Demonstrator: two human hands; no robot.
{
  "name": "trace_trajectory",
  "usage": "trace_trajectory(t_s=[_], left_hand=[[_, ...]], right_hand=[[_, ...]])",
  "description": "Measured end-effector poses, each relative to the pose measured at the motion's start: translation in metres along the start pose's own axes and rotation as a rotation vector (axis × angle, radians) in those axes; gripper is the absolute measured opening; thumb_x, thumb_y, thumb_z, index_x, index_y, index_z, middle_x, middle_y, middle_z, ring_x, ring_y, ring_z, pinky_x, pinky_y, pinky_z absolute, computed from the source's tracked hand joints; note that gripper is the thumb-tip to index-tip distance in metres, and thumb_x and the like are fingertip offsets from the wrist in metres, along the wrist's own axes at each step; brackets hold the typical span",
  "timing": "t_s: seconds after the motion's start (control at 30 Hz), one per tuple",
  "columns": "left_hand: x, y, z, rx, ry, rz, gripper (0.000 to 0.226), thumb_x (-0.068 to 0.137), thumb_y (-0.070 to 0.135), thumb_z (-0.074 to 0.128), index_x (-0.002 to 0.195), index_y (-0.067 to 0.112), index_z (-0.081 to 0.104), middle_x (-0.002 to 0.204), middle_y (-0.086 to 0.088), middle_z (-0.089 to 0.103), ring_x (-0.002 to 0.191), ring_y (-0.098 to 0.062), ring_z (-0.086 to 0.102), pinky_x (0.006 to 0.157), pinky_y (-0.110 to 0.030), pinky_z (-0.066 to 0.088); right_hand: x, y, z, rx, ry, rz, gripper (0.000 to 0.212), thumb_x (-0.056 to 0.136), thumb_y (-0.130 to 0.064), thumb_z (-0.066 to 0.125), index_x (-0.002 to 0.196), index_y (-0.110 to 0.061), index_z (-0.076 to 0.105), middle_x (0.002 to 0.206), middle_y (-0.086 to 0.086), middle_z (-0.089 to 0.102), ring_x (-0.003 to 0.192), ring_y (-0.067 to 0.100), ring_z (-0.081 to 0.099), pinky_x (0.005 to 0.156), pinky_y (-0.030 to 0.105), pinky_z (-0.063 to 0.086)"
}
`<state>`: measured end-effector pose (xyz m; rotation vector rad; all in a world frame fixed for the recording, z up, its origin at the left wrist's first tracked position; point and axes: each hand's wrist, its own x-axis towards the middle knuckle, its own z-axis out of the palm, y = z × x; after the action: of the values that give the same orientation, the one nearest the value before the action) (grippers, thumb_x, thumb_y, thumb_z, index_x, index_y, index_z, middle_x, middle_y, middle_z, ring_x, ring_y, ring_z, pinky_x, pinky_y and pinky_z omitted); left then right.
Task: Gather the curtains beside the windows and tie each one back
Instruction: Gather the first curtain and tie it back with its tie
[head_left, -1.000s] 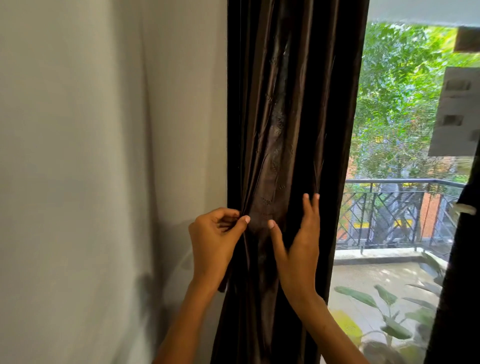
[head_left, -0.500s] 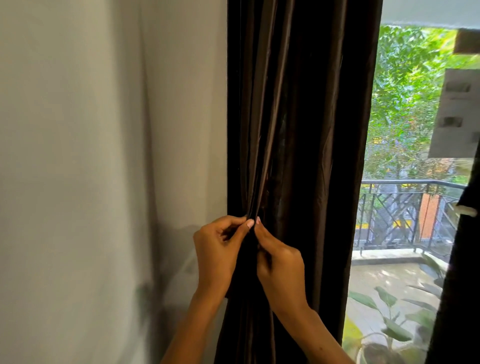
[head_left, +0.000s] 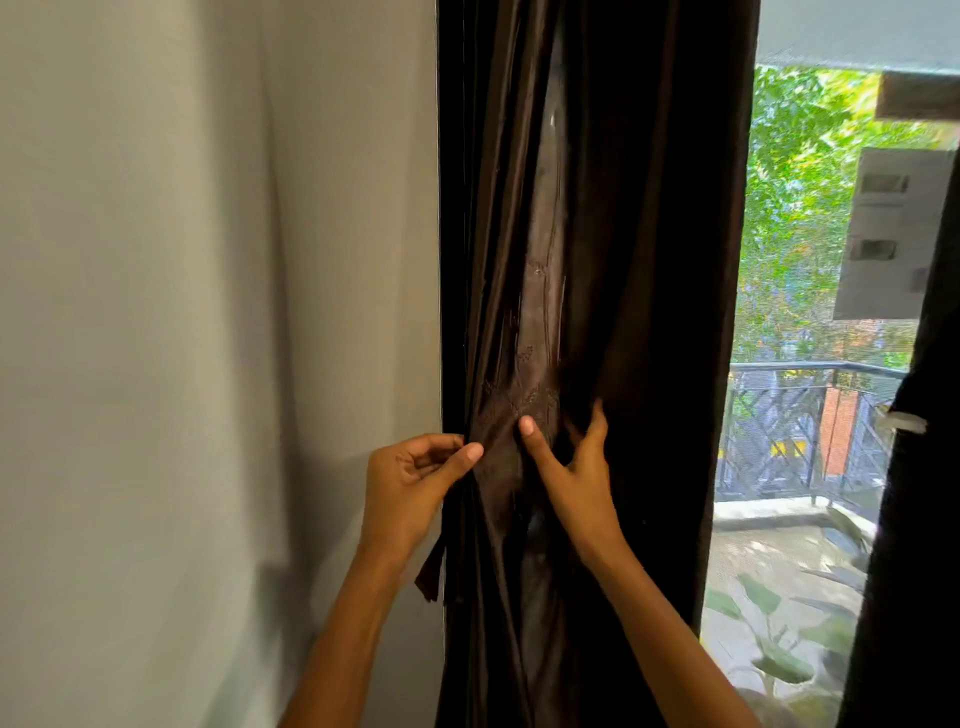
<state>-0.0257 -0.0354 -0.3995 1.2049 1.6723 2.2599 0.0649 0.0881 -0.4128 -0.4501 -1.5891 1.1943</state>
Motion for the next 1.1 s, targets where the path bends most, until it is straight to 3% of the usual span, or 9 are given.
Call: trace_trajectory(t_s=[0.07, 0.2, 0.3, 0.47, 0.73, 0.87, 0.93, 1.03, 1.1], left_hand=[[0.001, -0.001, 0.000, 0.030, 0.026, 0.013, 0.009, 0.075, 0.010, 0.076, 0.084, 0.008, 0.073, 0.074, 0.001, 0.074, 0.072, -0.010, 0.071, 0.066, -0.015, 0.054], [-0.005, -0.005, 0.007, 0.215, 0.166, 0.193, 0.009, 0.073, 0.015, 0.080, 0.078, 0.012, 0.073, 0.067, 0.004, 0.071, 0.064, -0.005, 0.068, 0.065, -0.017, 0.055], [-0.012, -0.004, 0.015, 0.334, 0.201, 0.340, 0.007, 0.075, 0.014, 0.078, 0.077, 0.013, 0.072, 0.069, 0.008, 0.069, 0.064, 0.000, 0.065, 0.063, -0.012, 0.052], [-0.019, -0.002, 0.022, 0.373, 0.194, 0.427, 0.006, 0.075, 0.011, 0.077, 0.078, 0.012, 0.073, 0.072, 0.008, 0.068, 0.069, 0.001, 0.064, 0.064, -0.008, 0.049], [-0.030, 0.000, 0.024, 0.257, 0.138, 0.372, 0.006, 0.079, 0.015, 0.074, 0.080, 0.021, 0.074, 0.075, 0.010, 0.071, 0.070, -0.001, 0.067, 0.065, -0.019, 0.054], [-0.031, 0.003, 0.028, 0.222, 0.140, 0.327, 0.010, 0.073, 0.018, 0.079, 0.082, 0.018, 0.074, 0.074, 0.012, 0.070, 0.068, 0.002, 0.067, 0.063, -0.009, 0.050], [-0.027, 0.002, 0.027, 0.258, 0.154, 0.325, 0.009, 0.074, 0.017, 0.078, 0.082, 0.014, 0.075, 0.072, 0.012, 0.070, 0.067, 0.002, 0.067, 0.062, -0.008, 0.049], [-0.018, 0.000, 0.022, 0.261, 0.159, 0.300, 0.008, 0.074, 0.017, 0.078, 0.081, 0.014, 0.075, 0.070, 0.013, 0.069, 0.066, 0.002, 0.067, 0.063, -0.007, 0.049], [-0.016, -0.002, 0.019, 0.249, 0.157, 0.277, 0.008, 0.073, 0.017, 0.079, 0.080, 0.015, 0.075, 0.070, 0.014, 0.069, 0.066, 0.002, 0.067, 0.064, -0.008, 0.049]], right_hand=[[0.000, -0.003, -0.002, 0.024, 0.044, -0.080, 0.082, 0.076, -0.031, 0.075, 0.145, -0.016, 0.033, 0.125, 0.002, 0.062, 0.113, 0.005, 0.060, 0.093, 0.023, 0.050], [-0.022, -0.003, -0.005, -0.126, 0.286, -0.355, 0.037, 0.078, -0.001, 0.075, 0.112, -0.013, 0.068, 0.097, -0.010, 0.071, 0.092, -0.001, 0.068, 0.082, 0.016, 0.053], [-0.034, 0.006, -0.005, -0.297, 0.350, -0.490, 0.042, 0.078, 0.005, 0.073, 0.115, -0.015, 0.069, 0.104, 0.000, 0.073, 0.093, 0.008, 0.069, 0.086, 0.020, 0.053], [-0.051, 0.003, -0.002, -0.410, 0.232, -0.529, 0.058, 0.074, 0.013, 0.063, 0.121, -0.021, 0.065, 0.106, -0.005, 0.070, 0.096, -0.008, 0.056, 0.077, -0.004, 0.037], [-0.062, 0.000, -0.006, -0.444, -0.076, -0.488, 0.064, 0.073, -0.003, 0.045, 0.134, -0.019, 0.052, 0.137, -0.018, 0.045, 0.123, -0.008, 0.043, 0.095, 0.001, 0.035], [-0.064, 0.002, -0.011, -0.524, -0.187, -0.476, 0.062, 0.076, -0.013, 0.044, 0.136, -0.028, 0.050, 0.146, -0.020, 0.035, 0.096, -0.001, 0.062, 0.072, 0.007, 0.040], [-0.064, 0.000, -0.015, -0.524, -0.209, -0.487, 0.056, 0.079, -0.015, 0.047, 0.133, -0.026, 0.055, 0.149, -0.016, 0.031, 0.108, 0.013, 0.062, 0.079, 0.011, 0.041], [-0.055, -0.002, -0.023, -0.507, 0.145, -0.582, 0.053, 0.081, -0.012, 0.059, 0.134, -0.016, 0.054, 0.156, 0.006, 0.024, 0.143, 0.022, 0.028, 0.112, 0.034, 0.030], [-0.043, -0.004, -0.029, -0.472, 0.389, -0.497, 0.067, 0.086, -0.018, 0.066, 0.146, -0.015, 0.035, 0.158, 0.009, 0.018, 0.146, 0.021, 0.017, 0.117, 0.042, 0.022]])
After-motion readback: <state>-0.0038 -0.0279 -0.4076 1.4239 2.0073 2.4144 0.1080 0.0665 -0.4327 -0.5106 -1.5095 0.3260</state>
